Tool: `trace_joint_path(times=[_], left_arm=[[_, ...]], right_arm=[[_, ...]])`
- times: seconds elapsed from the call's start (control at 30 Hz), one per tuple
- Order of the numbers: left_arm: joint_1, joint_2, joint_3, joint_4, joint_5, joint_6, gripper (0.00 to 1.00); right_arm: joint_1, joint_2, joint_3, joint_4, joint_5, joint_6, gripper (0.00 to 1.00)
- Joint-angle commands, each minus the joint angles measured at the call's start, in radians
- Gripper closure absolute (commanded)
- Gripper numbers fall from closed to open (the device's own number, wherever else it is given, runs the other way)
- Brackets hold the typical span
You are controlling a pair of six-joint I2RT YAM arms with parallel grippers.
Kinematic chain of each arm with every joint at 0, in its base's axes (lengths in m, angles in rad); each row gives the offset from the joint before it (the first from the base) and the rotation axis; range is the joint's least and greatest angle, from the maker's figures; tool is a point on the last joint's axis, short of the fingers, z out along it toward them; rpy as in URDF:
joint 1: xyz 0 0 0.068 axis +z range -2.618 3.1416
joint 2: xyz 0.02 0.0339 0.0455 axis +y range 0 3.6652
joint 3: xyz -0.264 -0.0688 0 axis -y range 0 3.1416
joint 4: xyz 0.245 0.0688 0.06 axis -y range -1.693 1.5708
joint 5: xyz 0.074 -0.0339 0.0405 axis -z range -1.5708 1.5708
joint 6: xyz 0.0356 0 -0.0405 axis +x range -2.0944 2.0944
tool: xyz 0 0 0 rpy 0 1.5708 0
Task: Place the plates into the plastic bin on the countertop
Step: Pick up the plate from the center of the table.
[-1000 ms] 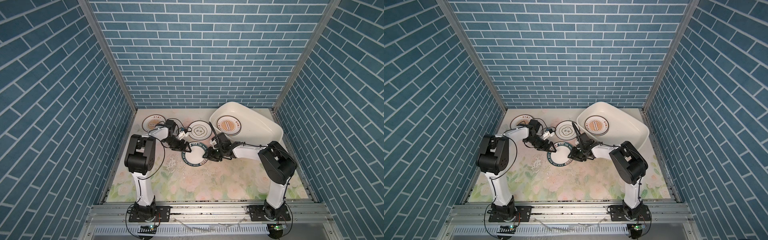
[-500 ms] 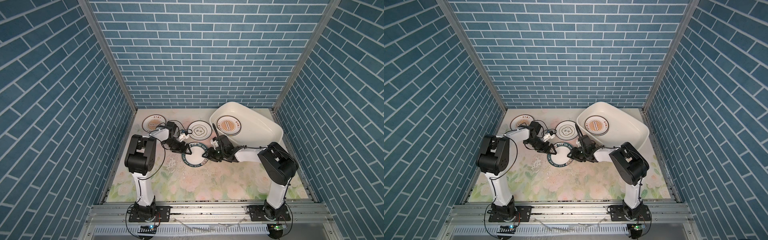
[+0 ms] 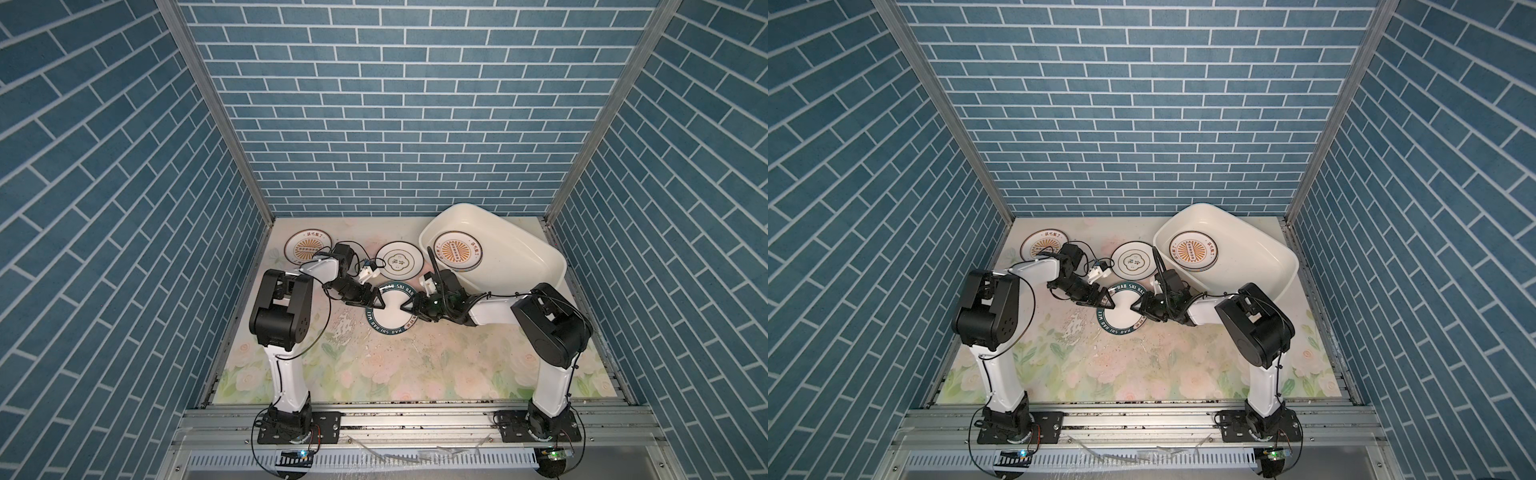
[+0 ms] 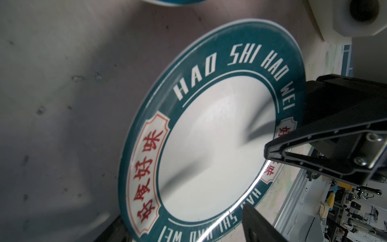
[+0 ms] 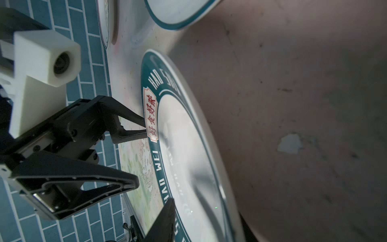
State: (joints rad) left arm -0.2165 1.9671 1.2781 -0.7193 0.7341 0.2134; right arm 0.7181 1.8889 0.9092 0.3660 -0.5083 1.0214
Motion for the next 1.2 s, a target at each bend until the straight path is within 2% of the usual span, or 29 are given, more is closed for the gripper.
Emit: trace_joint_path(times=[0.0,0.3,0.6,1.17], left_arm=[[-0.017,-0.015,-0.012,-0.001,0.044,0.0,0.19],[-0.017,-0.02,-0.005,-0.003,0.063,-0.006,0.19],[-0.016,-0.03,0.001,-0.01,0.067,-0.002,0.19],[-0.016,-0.047,0.006,-0.023,0.056,0.017,0.18]], right_arm=[[0.008,0.012,0.016,0.072,-0.042,0.035,0.62],[0.008,0.017,0.021,0.103,-0.068,0.048,0.67],[0.007,0.006,0.018,0.097,-0.073,0.045,0.78],[0.001,-0.017,0.025,0.096,-0.089,0.041,0.82]])
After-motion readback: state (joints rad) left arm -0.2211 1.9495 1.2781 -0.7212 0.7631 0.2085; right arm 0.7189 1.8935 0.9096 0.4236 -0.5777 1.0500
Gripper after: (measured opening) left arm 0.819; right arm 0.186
